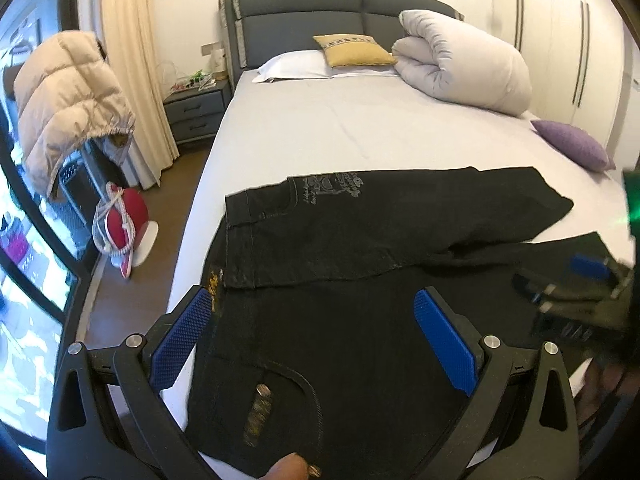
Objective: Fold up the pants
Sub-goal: 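Grasp the jeans waistband with the left tool while the right tool grasps the waistband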
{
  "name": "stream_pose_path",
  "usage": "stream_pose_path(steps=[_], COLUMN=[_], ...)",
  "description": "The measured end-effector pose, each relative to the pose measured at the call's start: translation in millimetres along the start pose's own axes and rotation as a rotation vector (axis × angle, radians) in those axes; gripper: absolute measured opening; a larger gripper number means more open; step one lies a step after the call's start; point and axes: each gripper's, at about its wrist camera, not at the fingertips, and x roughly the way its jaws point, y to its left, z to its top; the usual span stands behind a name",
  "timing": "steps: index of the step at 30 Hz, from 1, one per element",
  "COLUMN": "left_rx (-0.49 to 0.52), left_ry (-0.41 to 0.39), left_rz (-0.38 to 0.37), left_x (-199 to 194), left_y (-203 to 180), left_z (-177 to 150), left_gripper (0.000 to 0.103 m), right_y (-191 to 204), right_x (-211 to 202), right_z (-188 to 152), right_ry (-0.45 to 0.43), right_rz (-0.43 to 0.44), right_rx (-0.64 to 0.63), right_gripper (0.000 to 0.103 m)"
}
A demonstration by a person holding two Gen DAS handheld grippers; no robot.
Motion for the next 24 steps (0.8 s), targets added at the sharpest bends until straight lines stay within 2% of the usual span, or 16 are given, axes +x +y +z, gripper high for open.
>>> stream_pose_path(steps=[1, 3, 4, 7, 9, 12, 14, 18, 20, 21, 22, 24], left_rx=[-0.002, -0.065, -0.091, -0.098, -0.129, -0.175, -0.156, -0.052, 0.071, 0.107, 0.164, 0.197], left_ry=[-0.032, -0.146, -0.170, -0.094, -0.033, 0.099, 0.085, 0.031, 0.038, 0.052, 0.105, 0.175], left_rz=[0.008, 0.011, 0.019, 0.137, 0.152, 0.174, 0.200, 0.087, 0.029, -0.003, -0.086, -0.184], left_x=[0.5, -5.3, -7.4, 7.5, 23.1, 58.9, 73.2, 108.1, 137.4, 154.6, 179.1, 216.1], left_y=[3.7, 16.4, 21.8, 31.1, 41.8, 64.0, 74.6, 86.8, 86.4, 87.2, 85.7, 89.9], left_z=[2.5, 5.9, 7.5, 17.7, 22.8, 38.3, 49.8, 94.8, 127.5, 136.1, 150.7, 167.9], left_gripper=[0.103, 0.103, 0.103, 0.103, 0.103, 0.103, 0.103, 0.103, 0.103, 0.103, 0.103, 0.097], right_y=[-0.7, -3.3, -4.8, -7.6, -6.8, -2.8, 1.1, 11.5, 16.4, 17.7, 18.1, 17.1], right_x=[-0.3, 0.4, 0.9, 4.6, 9.3, 18.0, 24.8, 45.8, 57.8, 61.7, 67.5, 83.3], right_z=[5.1, 19.0, 26.1, 48.3, 62.8, 85.3, 97.9, 120.8, 131.2, 134.0, 138.1, 147.3], right_ry=[-0.013, -0.044, -0.060, -0.103, -0.129, -0.167, -0.184, -0.174, -0.172, -0.168, -0.161, -0.118], right_rz=[-0.001, 0.004, 0.010, 0.026, 0.036, 0.056, 0.068, 0.106, 0.134, 0.152, 0.172, 0.226], right_rx=[-0.004, -0.015, -0.021, -0.044, -0.065, -0.113, -0.151, -0.242, -0.303, -0.322, -0.338, -0.351], right_gripper=[0.103, 0.103, 0.103, 0.103, 0.103, 0.103, 0.103, 0.103, 0.101, 0.095, 0.092, 0.080])
